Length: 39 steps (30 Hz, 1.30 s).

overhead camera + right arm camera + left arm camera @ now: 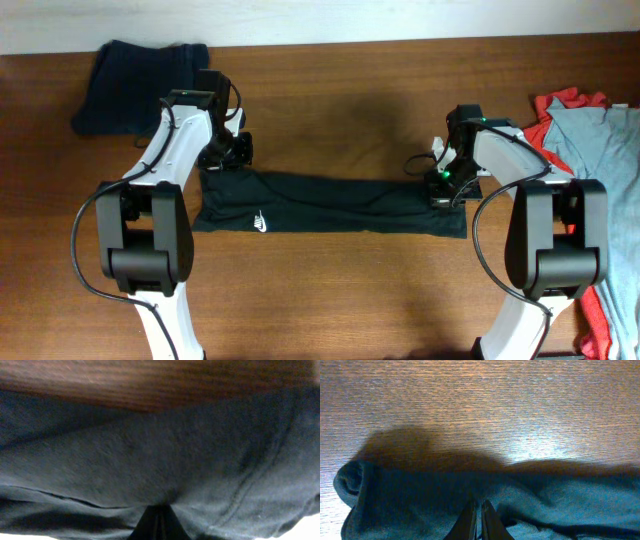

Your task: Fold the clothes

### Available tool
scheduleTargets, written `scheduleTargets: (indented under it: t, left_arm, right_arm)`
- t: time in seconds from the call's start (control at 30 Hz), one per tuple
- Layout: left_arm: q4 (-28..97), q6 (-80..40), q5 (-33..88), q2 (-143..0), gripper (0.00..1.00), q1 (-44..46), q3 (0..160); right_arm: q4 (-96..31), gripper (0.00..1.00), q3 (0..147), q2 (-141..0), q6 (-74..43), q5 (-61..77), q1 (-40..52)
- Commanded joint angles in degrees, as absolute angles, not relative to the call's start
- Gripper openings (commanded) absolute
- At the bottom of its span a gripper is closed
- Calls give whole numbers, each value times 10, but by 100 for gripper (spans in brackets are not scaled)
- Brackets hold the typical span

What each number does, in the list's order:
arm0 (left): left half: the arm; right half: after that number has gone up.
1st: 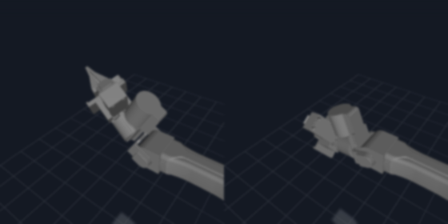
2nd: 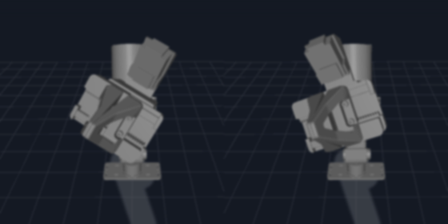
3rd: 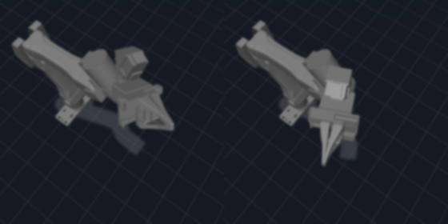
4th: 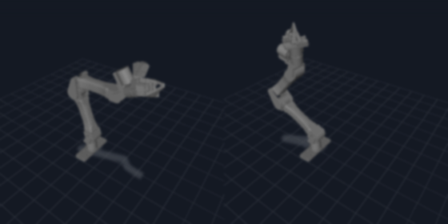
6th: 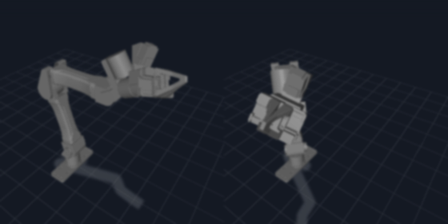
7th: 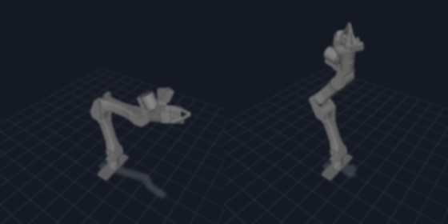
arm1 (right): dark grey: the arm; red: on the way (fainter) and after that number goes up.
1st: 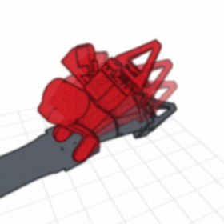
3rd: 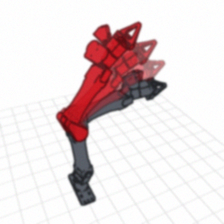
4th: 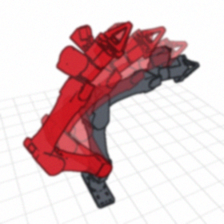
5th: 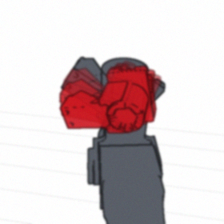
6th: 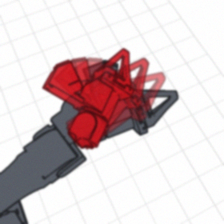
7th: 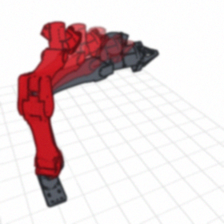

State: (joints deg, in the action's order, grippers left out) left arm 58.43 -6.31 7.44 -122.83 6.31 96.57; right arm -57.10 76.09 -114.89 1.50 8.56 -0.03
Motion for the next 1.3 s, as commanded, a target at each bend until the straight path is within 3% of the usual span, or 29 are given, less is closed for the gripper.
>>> scheduleTargets:
  t: [0.0,0.47,0.53,0.67,0.83,1.0,1.07,1.27]
  left_arm:
    - [583,-64,70,-1223,6,63,962]
    - [583,-64,51,-1223,6,63,962]
    - [583,-65,52,-1223,0,63,963]
    - [589,-73,66,-1214,0,70,988]
    - [589,-72,66,-1177,1,93,1027]
    - [585,-73,62,-1178,2,97,1021]
    - [585,-73,61,-1180,7,94,1021]
    - [591,-72,58,-1180,8,88,1021]
  right_arm:
    - [-592,4,749,-1137,10,61,-4]
    - [-636,4,725,-1137,-54,-22,-4]
    - [-636,4,721,-1137,-55,-22,-4]
    - [-628,4,721,-1137,-55,-21,-4]
    - [-619,4,721,-1136,-53,14,-4]
    - [-613,6,761,-1107,15,148,3]
    - [-611,6,783,-1088,15,161,16]
    - [-606,6,807,-1081,-3,132,54]
